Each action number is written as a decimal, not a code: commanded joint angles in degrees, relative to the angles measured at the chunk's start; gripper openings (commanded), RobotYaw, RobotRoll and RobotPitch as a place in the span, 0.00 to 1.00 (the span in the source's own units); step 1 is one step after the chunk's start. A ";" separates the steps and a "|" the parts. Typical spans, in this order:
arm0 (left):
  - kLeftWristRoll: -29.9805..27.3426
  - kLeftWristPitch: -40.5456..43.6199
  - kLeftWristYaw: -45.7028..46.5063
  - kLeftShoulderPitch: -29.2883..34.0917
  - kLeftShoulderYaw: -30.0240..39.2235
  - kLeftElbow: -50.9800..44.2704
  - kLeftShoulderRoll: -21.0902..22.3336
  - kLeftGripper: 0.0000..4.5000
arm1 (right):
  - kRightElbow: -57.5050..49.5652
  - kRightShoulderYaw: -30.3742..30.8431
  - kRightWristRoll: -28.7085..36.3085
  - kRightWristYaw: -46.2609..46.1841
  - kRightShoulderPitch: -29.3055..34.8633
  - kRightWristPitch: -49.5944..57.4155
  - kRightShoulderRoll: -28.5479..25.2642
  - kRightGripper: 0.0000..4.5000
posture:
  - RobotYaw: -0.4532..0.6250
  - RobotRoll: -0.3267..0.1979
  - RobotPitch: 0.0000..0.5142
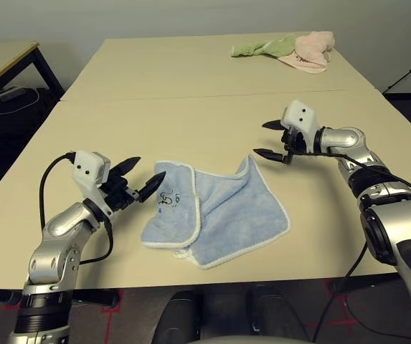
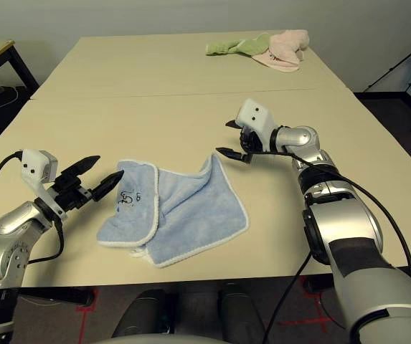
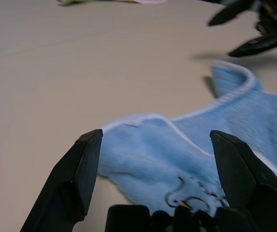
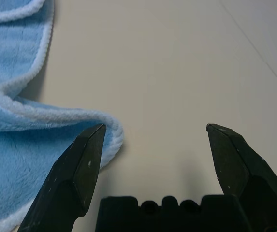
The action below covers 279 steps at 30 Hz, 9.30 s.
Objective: Fold the towel and set it aside.
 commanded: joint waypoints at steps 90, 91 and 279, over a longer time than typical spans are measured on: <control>1.69 3.94 -7.95 -5.07 -10.25 -0.94 2.59 1.00 | 5.70 7.43 -12.21 8.41 -7.44 -2.87 -0.17 0.12 | 0.59 0.62 0.13; 1.68 3.95 -7.95 -4.99 -10.20 -1.01 2.64 1.00 | 5.72 7.50 -12.22 8.39 -7.48 -2.92 -0.10 0.17 | 0.59 0.62 0.13; 10.03 -1.65 -2.78 -35.45 -8.35 38.05 -11.31 1.00 | -1.12 8.83 -6.31 -42.70 -28.52 -57.24 -8.75 0.01 | 0.41 0.62 0.00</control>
